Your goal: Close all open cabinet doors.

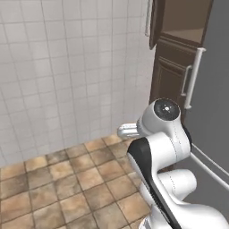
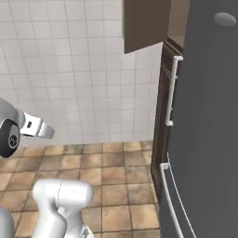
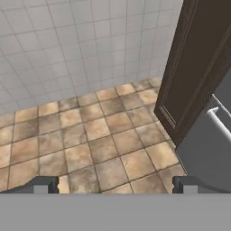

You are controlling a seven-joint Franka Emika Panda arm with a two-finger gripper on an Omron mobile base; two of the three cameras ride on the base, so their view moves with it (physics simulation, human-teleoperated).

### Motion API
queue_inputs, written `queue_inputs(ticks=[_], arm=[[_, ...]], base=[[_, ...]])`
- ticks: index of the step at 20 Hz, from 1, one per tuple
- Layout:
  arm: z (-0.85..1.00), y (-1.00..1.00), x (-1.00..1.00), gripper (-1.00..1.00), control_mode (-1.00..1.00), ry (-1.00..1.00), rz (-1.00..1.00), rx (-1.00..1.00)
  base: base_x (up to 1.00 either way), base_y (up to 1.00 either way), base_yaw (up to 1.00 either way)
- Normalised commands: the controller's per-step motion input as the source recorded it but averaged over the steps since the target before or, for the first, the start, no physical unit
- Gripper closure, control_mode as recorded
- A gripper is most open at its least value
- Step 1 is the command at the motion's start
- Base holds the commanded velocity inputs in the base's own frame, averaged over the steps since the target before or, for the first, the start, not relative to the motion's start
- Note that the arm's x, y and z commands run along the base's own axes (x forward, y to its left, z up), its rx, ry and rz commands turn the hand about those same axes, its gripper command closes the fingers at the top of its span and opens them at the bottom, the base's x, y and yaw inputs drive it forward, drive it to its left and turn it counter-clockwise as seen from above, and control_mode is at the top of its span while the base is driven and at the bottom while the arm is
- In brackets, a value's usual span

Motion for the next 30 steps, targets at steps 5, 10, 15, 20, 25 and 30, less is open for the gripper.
queue_inputs(ticks=[5,10,15,20,25,30], arm=[[0.0,0.0,0.0,-1.0,1.0,0.0,0.0,0.0],[0.0,0.0,0.0,-1.0,1.0,0.0,0.0,0.0],[0.0,0.0,0.0,-1.0,1.0,0.0,0.0,0.0],[0.0,0.0,0.0,-1.0,1.0,0.0,0.0,0.0],[0.0,0.0,0.0,-1.0,1.0,0.0,0.0,0.0],[0.0,0.0,0.0,-1.0,1.0,0.0,0.0,0.0]], base=[[1.0,0.75,-0.29],[1.0,0.72,-0.33],[1.0,0.46,-0.37],[0.68,0.19,-0.44],[0.26,0.11,-0.48],[0.01,0.02,-0.32]])
